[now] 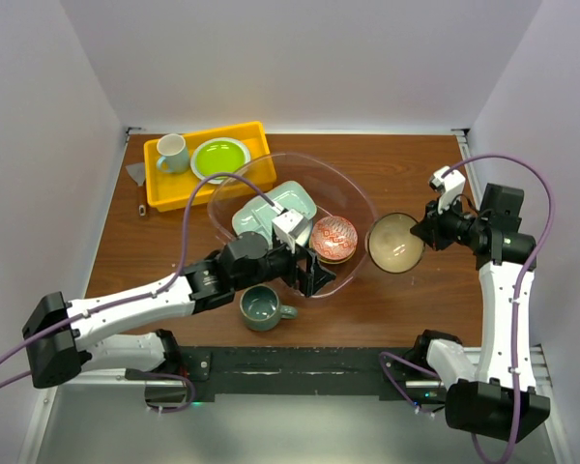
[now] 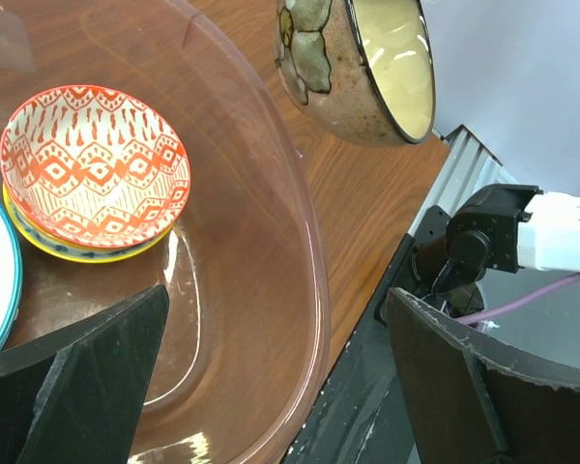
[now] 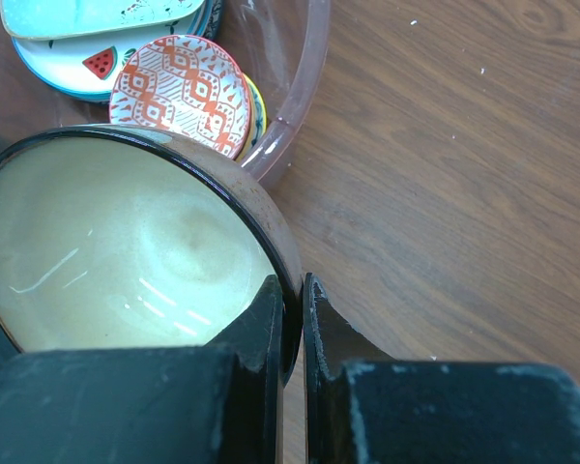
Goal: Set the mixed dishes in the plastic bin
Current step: Pick up the bowl from the center of the board.
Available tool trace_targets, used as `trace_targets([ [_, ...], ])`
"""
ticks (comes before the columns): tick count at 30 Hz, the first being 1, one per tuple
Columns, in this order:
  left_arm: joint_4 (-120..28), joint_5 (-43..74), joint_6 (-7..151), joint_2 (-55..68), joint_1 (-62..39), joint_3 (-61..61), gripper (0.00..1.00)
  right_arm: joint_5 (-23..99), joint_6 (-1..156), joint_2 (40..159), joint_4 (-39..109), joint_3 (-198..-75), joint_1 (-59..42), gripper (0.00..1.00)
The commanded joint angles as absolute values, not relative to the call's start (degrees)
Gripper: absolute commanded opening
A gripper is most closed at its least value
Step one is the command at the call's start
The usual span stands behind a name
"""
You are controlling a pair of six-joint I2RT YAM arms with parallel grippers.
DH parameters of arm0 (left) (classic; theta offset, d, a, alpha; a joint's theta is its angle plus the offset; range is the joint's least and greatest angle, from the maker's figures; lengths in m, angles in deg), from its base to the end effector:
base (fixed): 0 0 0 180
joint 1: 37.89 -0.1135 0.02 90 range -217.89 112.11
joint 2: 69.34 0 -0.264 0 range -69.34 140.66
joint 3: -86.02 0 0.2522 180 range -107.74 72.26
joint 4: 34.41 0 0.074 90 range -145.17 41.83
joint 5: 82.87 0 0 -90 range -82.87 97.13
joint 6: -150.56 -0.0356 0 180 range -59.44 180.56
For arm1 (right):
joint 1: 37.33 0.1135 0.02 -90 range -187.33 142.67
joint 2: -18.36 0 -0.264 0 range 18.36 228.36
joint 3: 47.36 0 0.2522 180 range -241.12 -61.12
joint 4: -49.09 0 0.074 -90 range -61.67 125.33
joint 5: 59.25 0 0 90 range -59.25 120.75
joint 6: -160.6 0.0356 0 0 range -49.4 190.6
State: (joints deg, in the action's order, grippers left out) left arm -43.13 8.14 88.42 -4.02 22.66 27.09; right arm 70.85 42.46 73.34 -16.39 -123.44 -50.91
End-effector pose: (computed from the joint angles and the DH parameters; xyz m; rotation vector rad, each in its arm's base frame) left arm 0.1303 -0.2321 0.2967 0.5700 1.8962 -1.0697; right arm 0.1766 -0.0191 0.3497 -0.5965 2.0795 0.4090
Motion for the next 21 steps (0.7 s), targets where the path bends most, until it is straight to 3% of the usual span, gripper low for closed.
trace_targets([
  [1,-40.43,5.72,87.72,-2.99,23.28,23.74,1.00,75.93,43.36,71.62,-13.54,-124.14,-51.04,0.00],
  [21,-39.91,1.94,89.83,4.75,24.51,18.47,1.00,76.63,43.09,71.44,-13.71,-123.96,-51.04,0.00],
])
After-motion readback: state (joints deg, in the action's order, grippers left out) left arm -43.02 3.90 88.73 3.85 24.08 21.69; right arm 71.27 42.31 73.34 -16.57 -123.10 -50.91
